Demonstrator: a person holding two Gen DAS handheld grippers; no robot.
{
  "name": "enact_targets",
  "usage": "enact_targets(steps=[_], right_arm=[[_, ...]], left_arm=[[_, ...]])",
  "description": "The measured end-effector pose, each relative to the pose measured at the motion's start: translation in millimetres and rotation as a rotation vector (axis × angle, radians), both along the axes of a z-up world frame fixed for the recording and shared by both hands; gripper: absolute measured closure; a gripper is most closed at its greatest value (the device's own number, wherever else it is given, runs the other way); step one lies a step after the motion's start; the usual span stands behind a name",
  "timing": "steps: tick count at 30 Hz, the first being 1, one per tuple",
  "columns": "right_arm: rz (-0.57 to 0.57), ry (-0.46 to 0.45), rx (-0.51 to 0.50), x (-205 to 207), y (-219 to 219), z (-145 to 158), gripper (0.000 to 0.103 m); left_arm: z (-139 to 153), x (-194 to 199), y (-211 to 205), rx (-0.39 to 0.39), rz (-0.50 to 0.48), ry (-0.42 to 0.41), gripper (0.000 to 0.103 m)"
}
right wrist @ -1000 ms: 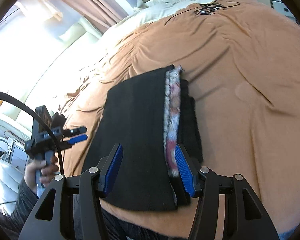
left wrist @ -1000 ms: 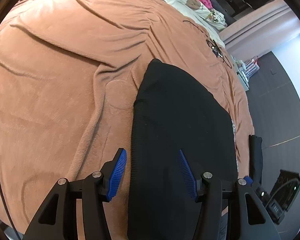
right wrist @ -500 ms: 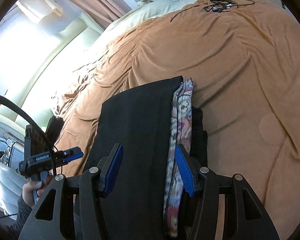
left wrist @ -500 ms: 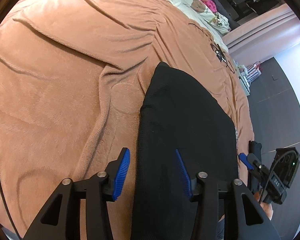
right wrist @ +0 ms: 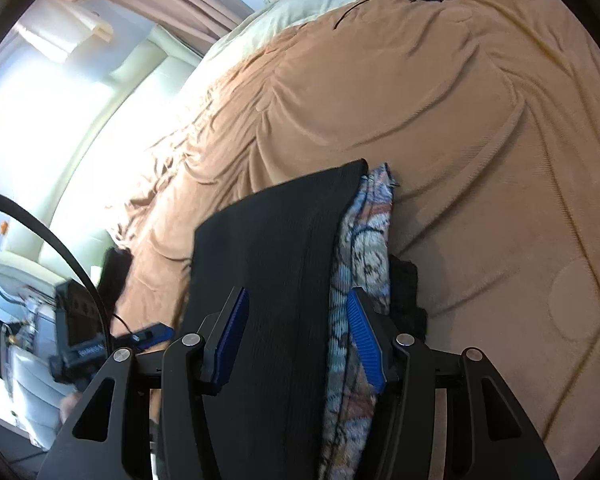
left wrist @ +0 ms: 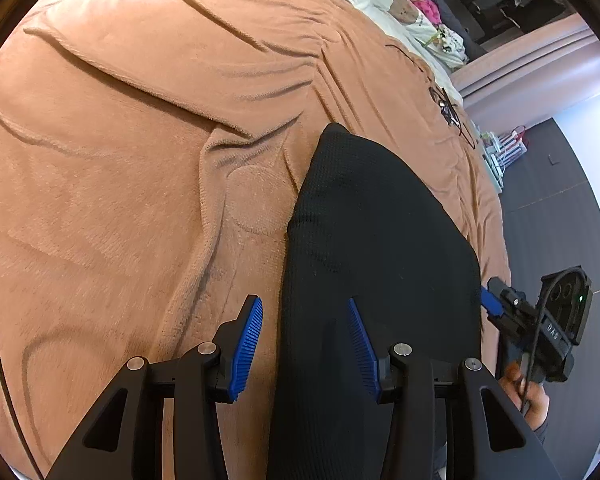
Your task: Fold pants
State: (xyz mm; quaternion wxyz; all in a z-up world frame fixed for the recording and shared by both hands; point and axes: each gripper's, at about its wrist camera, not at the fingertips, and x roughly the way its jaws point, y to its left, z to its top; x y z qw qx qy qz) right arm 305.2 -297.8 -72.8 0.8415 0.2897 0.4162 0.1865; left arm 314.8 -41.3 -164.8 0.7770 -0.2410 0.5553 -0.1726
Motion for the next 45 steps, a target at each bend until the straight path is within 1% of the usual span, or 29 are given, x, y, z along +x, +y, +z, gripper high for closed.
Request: enact_targets(steps=[1,3,4,9,12,17,24,27,31,37,39,41,42,43,45], right_arm=[[-0.001,-0.005,0.019,1.5,-1.5,0.3,0.054],[-0.001,-0.019,0.073,4.9,-6.2,1.2,0.058],[-0.002,-0.019,0.083,6.6,-7.9,-0.2,0.058],[-0.032,0.007,0.043,18.1,-11.0,-5.9,0.058],[-0.049,0.005,0.003,18.0,-9.3,-0.3,0.058],[-0.052,0.032,0.032,18.7,-12.5,-2.2,0.058],[-0.049,0.106,0.08,32.9,-18.4,-14.5,0.058],[-0.048,0.109,0.104,37.6,-21.5,-10.8,0.058],[-0.039,0.075,0.138,40.9,-25.4,-3.6,0.058],[-0.031,0.112,0.114,50.8,-21.1,-16.9,0.058],[-0.03,0.12,0.078,53.0,-16.7,-16.4,0.067],[-0.026,0.133,0.031,56.2,-13.1,-13.3,0.092],[-0.023,0.134,0.019,57.0,-11.4,-10.9,0.094],[-0.02,0.132,0.009,57.3,-10.6,-8.8,0.098],[-0.022,0.117,-0.018,55.7,-8.3,-2.0,0.1]], left_arm=[[-1.0,0.5,0.0,0.0,0.0,0.002,0.056],[-1.9,1.4,0.6,-0.002,0.002,0.005,0.056],[-2.2,1.2,1.1,-0.003,0.003,0.005,0.056],[-2.0,1.3,2.8,-0.001,0.006,0.005,0.056],[-2.3,2.0,4.3,0.0,0.008,0.004,0.056],[-4.5,2.8,6.1,-0.003,0.011,0.011,0.056],[-6.9,3.9,5.2,-0.006,0.009,0.019,0.056],[-7.8,3.7,4.8,-0.006,0.01,0.021,0.056],[-8.0,3.5,5.0,-0.007,0.01,0.023,0.056],[-9.8,3.4,2.7,-0.007,0.001,0.028,0.056],[-11.4,3.0,-1.0,-0.005,-0.009,0.03,0.056],[-13.5,1.5,-6.1,-0.002,-0.025,0.036,0.058],[-14.7,0.9,-7.9,0.0,-0.032,0.04,0.062],[-15.7,0.8,-9.1,0.001,-0.037,0.044,0.063],[-16.8,-0.3,-11.3,0.006,-0.044,0.048,0.063]])
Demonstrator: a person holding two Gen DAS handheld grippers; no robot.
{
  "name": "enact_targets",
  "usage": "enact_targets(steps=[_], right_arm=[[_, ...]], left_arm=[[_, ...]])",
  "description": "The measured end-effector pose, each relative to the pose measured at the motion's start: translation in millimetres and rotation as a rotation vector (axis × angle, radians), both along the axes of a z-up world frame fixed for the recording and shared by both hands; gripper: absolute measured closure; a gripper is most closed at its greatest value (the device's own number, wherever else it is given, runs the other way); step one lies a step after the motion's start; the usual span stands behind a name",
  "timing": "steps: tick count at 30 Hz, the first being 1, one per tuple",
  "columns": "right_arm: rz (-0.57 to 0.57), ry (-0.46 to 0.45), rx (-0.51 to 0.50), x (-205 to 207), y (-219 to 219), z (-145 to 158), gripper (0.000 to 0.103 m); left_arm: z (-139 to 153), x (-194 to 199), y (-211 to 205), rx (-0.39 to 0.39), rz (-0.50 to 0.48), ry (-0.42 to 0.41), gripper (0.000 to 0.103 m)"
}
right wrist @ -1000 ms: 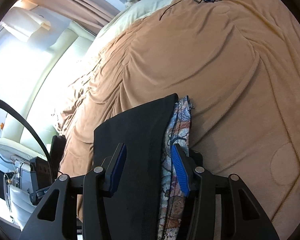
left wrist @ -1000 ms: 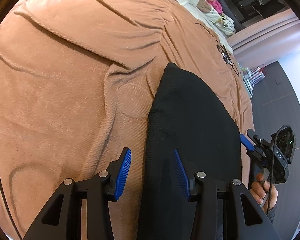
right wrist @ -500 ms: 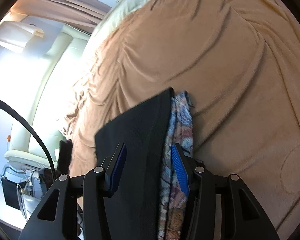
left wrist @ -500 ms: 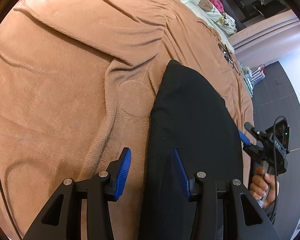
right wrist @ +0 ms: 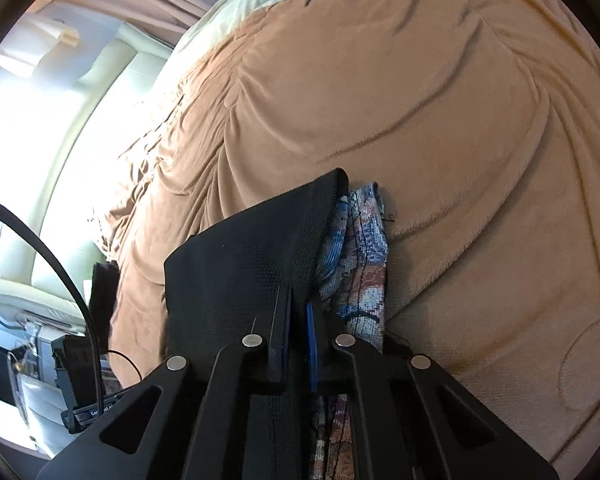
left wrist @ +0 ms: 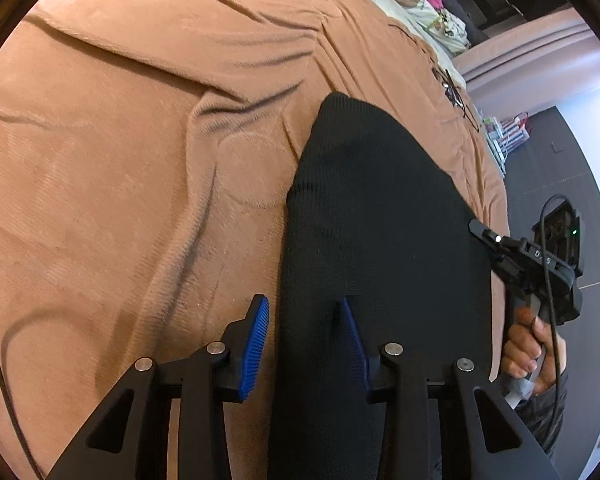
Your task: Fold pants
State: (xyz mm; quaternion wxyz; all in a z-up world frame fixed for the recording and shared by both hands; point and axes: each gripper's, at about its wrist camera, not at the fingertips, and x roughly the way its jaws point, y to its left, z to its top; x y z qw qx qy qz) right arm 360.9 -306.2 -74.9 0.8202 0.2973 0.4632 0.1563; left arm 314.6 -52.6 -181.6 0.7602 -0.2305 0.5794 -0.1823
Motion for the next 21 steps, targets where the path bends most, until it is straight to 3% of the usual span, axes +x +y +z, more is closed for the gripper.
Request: enact_targets(steps=[12,18,21], right_arm=[[-0.074,-0.065,-0.104,-38.2,-7.3,26.0,0.101],[-0.061,0.012,-0.086,-34.6,-3.4,4.7,0.1],[-0.067,-0.005,-0.064,-43.0,-1.0,8.6,0.096]], left_arm=[[2.1,-9.9,-6.9,0.003,-0.037,0.006,0.063],[-3.6,-19.9,-8.5,0.004,-0.049,0.022,0.063],[-1.8,-24.4,-8.6,0.0,-0.054,0.023,0.063]])
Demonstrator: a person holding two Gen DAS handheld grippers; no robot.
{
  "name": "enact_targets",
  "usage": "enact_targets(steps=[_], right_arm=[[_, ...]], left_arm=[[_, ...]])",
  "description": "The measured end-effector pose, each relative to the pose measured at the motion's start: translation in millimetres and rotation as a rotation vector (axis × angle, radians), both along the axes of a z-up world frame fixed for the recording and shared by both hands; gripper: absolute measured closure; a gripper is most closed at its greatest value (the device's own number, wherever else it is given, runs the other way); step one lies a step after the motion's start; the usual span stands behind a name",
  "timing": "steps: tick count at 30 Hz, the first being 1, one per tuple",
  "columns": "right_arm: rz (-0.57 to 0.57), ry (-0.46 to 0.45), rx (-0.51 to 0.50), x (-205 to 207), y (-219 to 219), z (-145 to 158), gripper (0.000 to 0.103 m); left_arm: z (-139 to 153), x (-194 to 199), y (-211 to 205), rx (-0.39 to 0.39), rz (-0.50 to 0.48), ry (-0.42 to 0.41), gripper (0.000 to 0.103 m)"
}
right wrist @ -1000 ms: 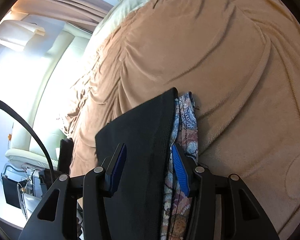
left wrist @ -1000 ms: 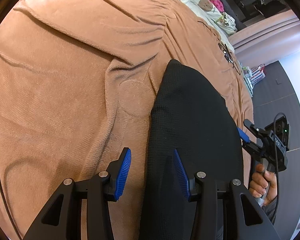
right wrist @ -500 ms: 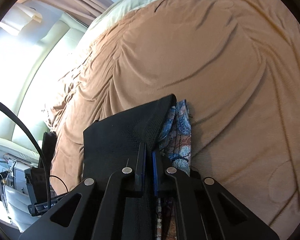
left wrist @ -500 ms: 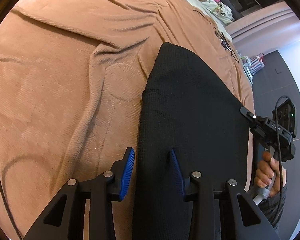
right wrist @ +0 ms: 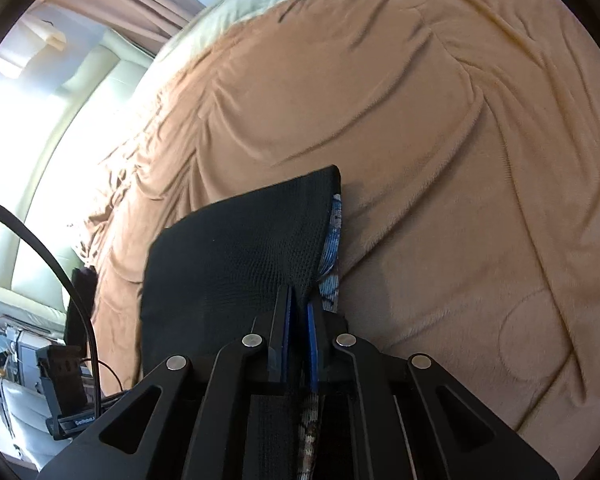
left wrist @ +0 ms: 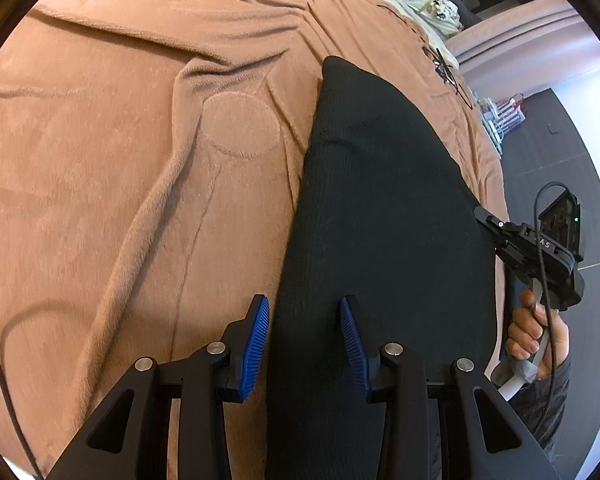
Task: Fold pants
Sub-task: 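Straighten the patterned edge with the right tool, reopening and regripping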
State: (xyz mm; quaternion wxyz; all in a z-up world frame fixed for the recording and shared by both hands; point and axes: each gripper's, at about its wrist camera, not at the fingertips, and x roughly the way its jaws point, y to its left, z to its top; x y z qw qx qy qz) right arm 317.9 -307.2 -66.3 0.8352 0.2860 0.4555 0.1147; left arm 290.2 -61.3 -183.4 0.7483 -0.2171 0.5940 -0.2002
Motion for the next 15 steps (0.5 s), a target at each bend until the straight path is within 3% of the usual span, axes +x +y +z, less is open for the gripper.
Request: enact_targets(steps=[5,15], right_arm=[[0.025,-0.035,0.005,-21.0,3.1,7.3,0.058],[0.02,-0.04,0.053,-87.1,-14.2,-1.6,0.058]], left_arm=[[-0.3,-10.3,0.0,-0.005,-0.008,0.006,0.063],[3.6,-27.3,2.0,-0.012,0.0,0.0,0.064]])
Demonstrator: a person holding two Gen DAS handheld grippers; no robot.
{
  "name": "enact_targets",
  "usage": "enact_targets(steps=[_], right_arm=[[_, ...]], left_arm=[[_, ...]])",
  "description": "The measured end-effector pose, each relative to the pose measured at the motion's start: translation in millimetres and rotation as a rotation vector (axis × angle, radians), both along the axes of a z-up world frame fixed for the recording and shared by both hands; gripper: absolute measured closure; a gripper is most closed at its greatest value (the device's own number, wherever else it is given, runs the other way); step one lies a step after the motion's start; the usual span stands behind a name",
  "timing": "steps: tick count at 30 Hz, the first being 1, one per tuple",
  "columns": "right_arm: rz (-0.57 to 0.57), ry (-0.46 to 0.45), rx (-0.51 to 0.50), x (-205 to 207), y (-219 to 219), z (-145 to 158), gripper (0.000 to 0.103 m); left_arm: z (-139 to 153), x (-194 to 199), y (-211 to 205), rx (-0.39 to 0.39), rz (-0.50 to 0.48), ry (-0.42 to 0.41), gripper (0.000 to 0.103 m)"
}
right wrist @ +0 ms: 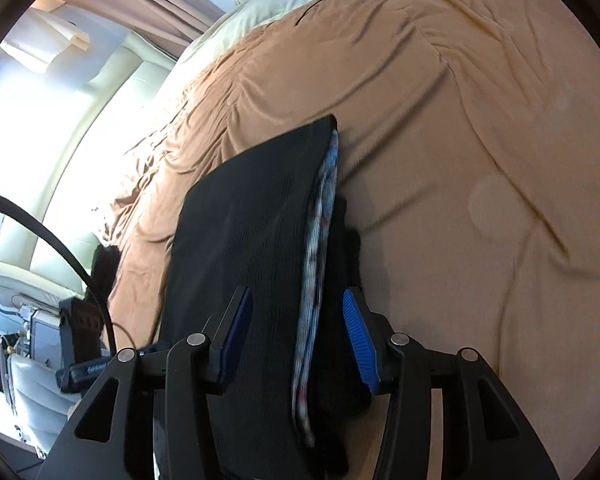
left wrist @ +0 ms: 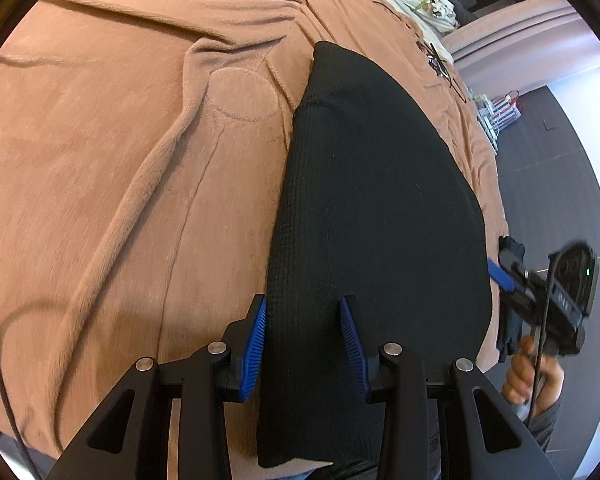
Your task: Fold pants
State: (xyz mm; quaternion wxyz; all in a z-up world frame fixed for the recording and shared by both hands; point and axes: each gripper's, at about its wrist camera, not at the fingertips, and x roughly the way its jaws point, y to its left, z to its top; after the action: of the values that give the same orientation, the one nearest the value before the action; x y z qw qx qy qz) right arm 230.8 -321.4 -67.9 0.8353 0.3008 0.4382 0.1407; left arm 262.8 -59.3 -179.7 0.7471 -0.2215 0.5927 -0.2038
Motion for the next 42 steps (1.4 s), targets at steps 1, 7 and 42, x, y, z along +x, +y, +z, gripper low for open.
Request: enact_targets(steps=[1,7,42], right_arm=[[0.002,-0.001,0.005,-7.6,-1.7,-0.1,0.058],[0.026,0.0,0.02,-35.4,-4.3,-11.5,0.047],[0.145,0.081,0.01,-31.5,-4.3,-38.8,0.098]], left_arm=[[0.5,-0.6,-0.5,0.0,0.001,-0.002,0.064],[-1.1,-12.3,1.2,-0.005,0.008,-0.001,0.064],[-6.9,-18.7,-11.8,-0.045,0.02,0.005,0.063]])
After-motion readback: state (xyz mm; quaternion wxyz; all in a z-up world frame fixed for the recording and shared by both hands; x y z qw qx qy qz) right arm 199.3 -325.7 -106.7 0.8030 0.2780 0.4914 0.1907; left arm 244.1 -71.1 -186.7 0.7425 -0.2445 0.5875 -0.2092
